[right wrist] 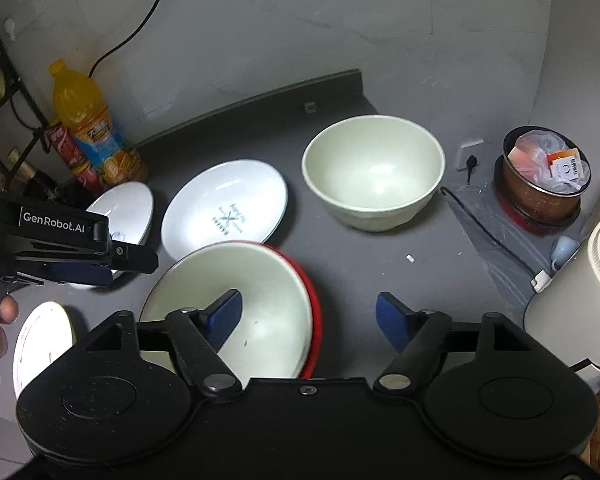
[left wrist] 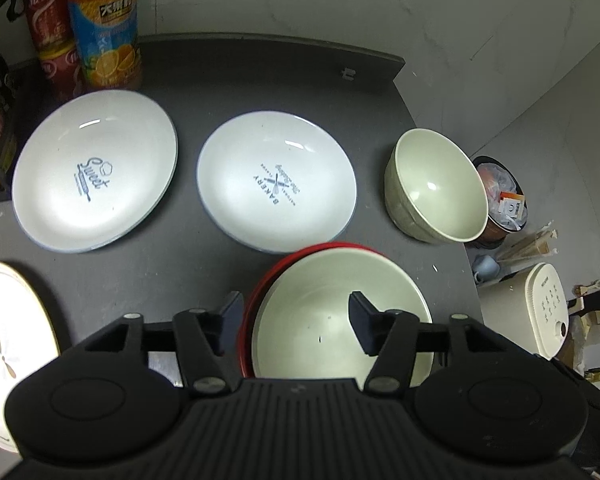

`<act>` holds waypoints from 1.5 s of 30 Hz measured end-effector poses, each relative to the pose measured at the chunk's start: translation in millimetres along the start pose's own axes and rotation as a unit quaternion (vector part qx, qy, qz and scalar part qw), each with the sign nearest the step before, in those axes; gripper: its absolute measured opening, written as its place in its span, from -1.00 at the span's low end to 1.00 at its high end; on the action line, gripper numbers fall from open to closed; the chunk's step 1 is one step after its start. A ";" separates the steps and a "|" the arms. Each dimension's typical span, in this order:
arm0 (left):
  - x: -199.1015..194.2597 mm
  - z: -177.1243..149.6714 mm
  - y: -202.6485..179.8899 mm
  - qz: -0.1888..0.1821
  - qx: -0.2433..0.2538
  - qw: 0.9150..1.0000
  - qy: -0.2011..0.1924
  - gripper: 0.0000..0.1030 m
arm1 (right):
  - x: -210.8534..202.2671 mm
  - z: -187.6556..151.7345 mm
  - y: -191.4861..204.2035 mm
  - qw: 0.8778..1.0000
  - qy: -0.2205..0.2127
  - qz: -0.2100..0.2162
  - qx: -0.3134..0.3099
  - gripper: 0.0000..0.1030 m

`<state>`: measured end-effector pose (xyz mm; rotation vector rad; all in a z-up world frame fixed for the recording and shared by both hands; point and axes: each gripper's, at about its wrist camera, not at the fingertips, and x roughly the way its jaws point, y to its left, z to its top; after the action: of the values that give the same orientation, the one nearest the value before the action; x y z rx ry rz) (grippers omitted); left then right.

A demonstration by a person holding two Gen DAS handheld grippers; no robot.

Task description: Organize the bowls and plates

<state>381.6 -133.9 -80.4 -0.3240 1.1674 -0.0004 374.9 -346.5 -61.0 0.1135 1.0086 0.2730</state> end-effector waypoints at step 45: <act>134.8 76.1 -110.7 0.009 0.009 1.000 -0.002 0.19 | 119.8 54.9 -111.1 0.992 0.023 0.014 0.127 0.06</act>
<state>522.4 -243.0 -147.5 -0.2971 1.1648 0.0049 500.9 -418.2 -154.3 0.3538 1.0847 0.1729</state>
